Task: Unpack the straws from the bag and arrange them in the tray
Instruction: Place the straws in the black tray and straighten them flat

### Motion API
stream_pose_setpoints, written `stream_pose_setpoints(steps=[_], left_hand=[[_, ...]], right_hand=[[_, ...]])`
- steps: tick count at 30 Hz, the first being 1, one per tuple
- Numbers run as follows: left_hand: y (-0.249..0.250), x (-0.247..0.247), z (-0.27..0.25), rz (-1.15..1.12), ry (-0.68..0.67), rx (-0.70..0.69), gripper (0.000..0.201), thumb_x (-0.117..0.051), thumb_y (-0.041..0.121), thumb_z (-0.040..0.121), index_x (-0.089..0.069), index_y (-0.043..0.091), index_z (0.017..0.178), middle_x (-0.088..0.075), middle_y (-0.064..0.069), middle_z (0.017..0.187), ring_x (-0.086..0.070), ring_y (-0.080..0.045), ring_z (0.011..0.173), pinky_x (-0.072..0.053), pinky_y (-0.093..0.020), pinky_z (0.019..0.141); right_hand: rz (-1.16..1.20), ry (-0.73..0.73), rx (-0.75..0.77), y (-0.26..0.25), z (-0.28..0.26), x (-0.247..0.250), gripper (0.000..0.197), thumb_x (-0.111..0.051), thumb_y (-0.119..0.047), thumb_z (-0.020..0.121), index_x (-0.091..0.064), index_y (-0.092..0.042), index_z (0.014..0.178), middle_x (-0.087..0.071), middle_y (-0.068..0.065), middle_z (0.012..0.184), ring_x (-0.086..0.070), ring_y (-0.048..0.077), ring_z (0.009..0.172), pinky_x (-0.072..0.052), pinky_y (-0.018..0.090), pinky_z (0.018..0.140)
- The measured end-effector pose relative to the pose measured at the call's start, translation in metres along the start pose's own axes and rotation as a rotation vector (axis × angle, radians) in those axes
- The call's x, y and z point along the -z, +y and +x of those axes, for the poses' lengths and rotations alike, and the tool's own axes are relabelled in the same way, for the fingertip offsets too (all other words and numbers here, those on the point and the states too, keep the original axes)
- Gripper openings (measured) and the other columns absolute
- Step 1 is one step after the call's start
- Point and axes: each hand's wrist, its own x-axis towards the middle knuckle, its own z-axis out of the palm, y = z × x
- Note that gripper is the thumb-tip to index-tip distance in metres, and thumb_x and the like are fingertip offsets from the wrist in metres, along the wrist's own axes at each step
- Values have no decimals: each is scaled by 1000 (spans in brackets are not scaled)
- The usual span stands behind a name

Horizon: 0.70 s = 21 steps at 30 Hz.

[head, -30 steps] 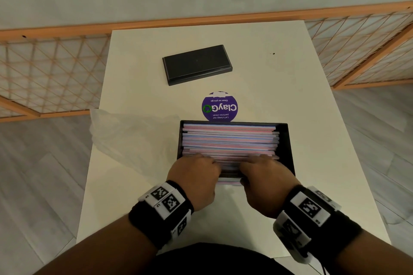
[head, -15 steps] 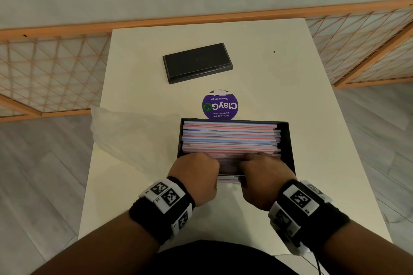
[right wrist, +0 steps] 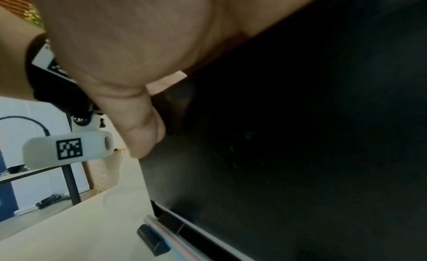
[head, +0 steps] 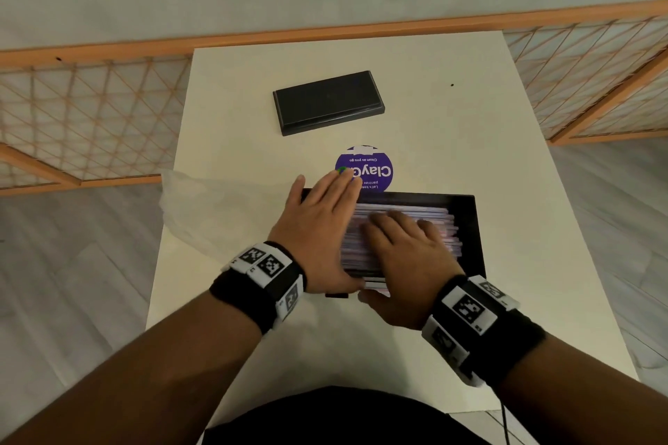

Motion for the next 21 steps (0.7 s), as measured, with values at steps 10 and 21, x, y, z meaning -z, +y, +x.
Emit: stream_pose_setpoints(steps=[10,21], left_hand=[[-10,-1,12,-148,87,-28,122,-39,94,69,-5,21,161,-5,-2,171,-7,-21,157,-2,-53,126],[-11,-13,14,-372,296,-19,46,-30,47,101,-53,28,136,-33,-8,163,-31,-25,148,-11,-49,123]], right_hand=[[231,477,194,12,-29,19,48,-69,-44,69,-61,-16,106,-60,0,103,-57,25,94,-46,41,83],[-120,-88,-10,14,-10,-71,52,-44,-30,97,-34,-10,144,-71,8,107,-67,35,97,-51,39,80]])
